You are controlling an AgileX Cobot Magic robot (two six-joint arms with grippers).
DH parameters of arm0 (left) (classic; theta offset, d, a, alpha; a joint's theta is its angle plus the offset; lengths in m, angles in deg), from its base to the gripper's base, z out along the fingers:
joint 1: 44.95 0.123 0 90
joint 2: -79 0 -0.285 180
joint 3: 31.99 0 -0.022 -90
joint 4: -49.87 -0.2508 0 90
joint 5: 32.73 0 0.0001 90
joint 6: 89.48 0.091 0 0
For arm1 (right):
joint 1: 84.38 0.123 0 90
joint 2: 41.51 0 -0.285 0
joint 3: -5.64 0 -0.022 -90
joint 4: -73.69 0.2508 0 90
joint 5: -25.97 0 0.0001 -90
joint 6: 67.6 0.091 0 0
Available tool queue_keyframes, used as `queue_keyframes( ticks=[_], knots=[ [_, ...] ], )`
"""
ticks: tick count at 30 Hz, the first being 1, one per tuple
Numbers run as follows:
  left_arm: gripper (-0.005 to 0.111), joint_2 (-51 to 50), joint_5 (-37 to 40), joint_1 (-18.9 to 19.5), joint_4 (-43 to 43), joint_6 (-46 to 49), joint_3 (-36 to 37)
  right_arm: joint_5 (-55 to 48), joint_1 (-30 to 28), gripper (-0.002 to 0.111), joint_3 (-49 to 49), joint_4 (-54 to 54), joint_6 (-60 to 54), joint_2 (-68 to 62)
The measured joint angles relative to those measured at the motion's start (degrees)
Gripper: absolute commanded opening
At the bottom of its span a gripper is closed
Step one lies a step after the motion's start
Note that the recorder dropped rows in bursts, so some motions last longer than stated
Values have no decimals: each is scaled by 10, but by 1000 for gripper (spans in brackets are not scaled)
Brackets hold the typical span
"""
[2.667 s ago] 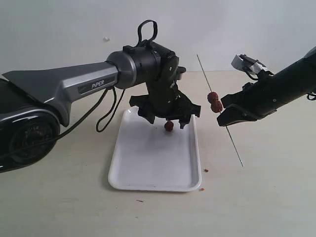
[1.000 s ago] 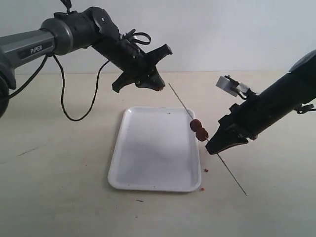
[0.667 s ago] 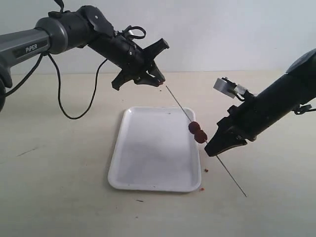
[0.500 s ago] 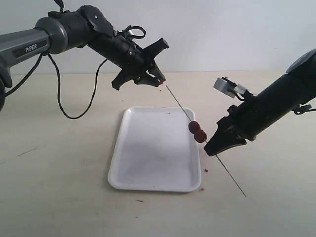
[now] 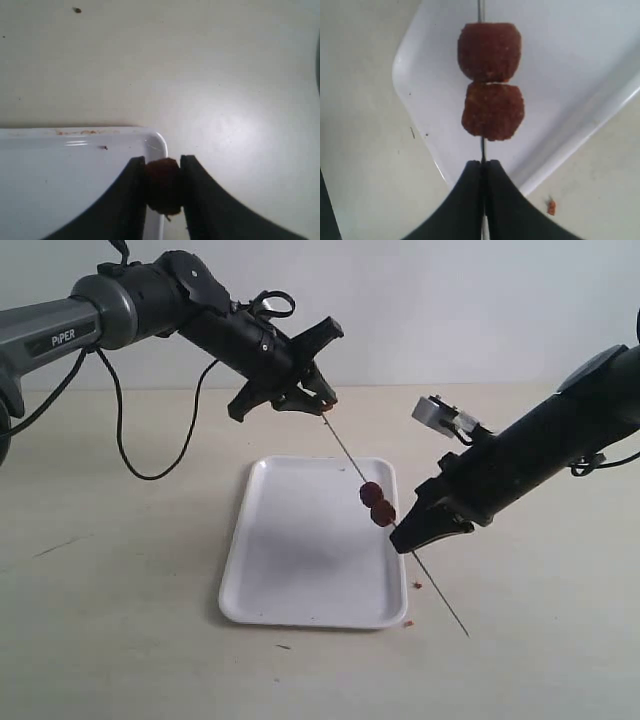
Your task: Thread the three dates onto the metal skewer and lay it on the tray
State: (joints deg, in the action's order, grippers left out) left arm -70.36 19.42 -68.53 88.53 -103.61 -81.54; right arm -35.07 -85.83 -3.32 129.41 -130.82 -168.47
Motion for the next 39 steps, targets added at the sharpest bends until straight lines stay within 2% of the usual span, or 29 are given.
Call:
queue_keyframes(
  ticks=[24,31,39],
  knots=[
    [27,0,-1,0,6,37,0,36,1,0,0,26,9,-1],
    [27,0,-18,0,7,51,0,36,1,0,0,65,14,-15],
    [27,0,-60,-11,7,113,0,6,1,0,0,174,17,-28]
  ],
)
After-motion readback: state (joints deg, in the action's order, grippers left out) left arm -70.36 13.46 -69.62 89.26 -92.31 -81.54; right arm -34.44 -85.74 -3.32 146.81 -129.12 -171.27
